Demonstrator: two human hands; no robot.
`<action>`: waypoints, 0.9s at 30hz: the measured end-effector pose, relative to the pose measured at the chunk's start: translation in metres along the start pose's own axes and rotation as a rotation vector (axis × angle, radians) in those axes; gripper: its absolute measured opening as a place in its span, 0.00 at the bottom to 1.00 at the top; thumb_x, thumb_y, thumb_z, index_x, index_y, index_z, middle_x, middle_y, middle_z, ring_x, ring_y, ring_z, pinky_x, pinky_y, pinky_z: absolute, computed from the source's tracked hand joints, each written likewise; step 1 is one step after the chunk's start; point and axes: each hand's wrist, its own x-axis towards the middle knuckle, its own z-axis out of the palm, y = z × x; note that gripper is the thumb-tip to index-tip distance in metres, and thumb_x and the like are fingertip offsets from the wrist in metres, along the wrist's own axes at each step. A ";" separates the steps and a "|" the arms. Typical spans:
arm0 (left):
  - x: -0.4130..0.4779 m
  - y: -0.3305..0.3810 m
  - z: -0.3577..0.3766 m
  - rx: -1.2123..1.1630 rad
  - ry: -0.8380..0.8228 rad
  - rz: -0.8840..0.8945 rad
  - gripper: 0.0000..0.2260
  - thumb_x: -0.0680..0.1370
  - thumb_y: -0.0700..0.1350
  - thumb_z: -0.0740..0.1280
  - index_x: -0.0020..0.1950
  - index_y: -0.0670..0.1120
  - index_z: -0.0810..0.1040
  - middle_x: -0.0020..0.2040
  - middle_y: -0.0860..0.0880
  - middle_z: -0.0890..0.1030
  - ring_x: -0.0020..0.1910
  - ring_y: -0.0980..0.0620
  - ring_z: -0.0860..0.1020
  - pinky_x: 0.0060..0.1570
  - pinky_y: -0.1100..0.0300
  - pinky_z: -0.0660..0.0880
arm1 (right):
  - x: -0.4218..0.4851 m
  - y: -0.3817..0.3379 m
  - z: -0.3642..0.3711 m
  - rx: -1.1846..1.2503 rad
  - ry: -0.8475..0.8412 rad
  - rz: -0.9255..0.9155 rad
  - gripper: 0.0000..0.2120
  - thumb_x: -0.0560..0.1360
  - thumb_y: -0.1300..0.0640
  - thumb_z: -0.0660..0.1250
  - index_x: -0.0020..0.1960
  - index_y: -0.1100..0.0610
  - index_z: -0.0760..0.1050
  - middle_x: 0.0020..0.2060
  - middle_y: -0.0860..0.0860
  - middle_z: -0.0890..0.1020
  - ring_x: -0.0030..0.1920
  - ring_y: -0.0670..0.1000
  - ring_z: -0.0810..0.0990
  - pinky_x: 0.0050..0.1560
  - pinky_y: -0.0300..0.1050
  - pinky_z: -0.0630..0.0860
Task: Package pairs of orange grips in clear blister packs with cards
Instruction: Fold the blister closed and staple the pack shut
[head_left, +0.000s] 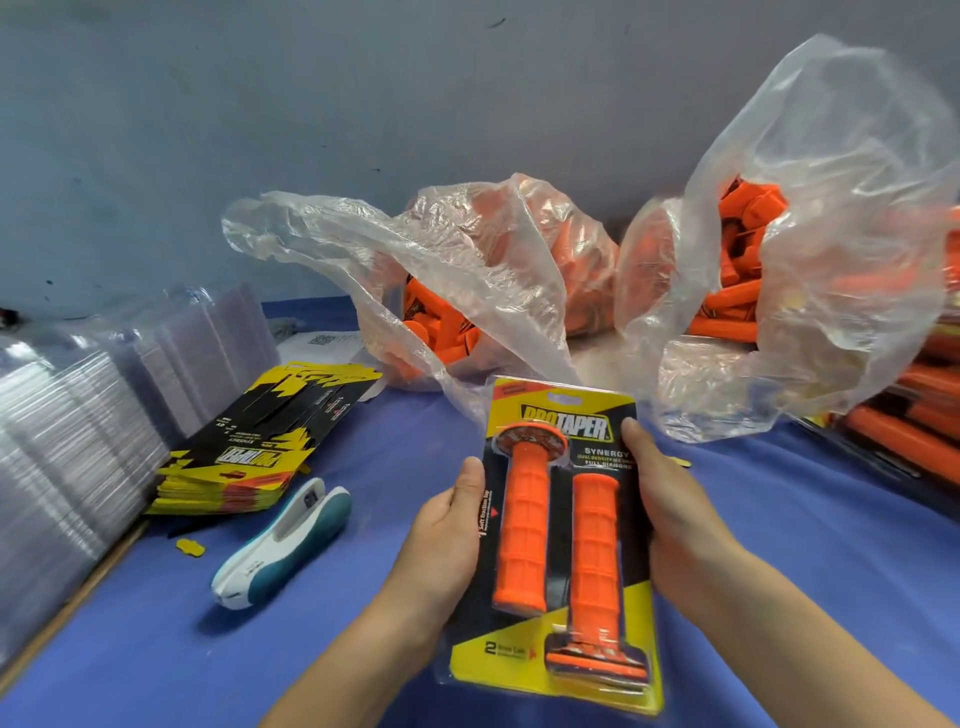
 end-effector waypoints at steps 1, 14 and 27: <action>0.000 0.001 0.000 0.001 -0.017 0.007 0.25 0.82 0.60 0.55 0.40 0.45 0.83 0.34 0.54 0.85 0.30 0.63 0.81 0.26 0.73 0.71 | 0.001 0.001 -0.001 0.004 0.007 -0.007 0.18 0.79 0.42 0.63 0.46 0.54 0.84 0.39 0.54 0.87 0.35 0.52 0.86 0.26 0.41 0.78; -0.001 -0.006 -0.019 -0.104 -0.326 -0.219 0.24 0.76 0.53 0.68 0.58 0.32 0.78 0.56 0.33 0.82 0.52 0.40 0.79 0.64 0.38 0.73 | 0.027 0.002 -0.018 0.050 0.122 -0.036 0.15 0.76 0.44 0.68 0.44 0.57 0.81 0.33 0.52 0.86 0.28 0.51 0.84 0.34 0.44 0.77; 0.009 -0.017 -0.017 -0.070 -0.191 -0.192 0.21 0.78 0.56 0.65 0.55 0.37 0.79 0.49 0.38 0.84 0.48 0.40 0.82 0.57 0.42 0.77 | 0.021 -0.001 -0.011 0.123 -0.128 0.011 0.21 0.78 0.41 0.64 0.56 0.56 0.81 0.49 0.58 0.86 0.47 0.58 0.86 0.47 0.53 0.82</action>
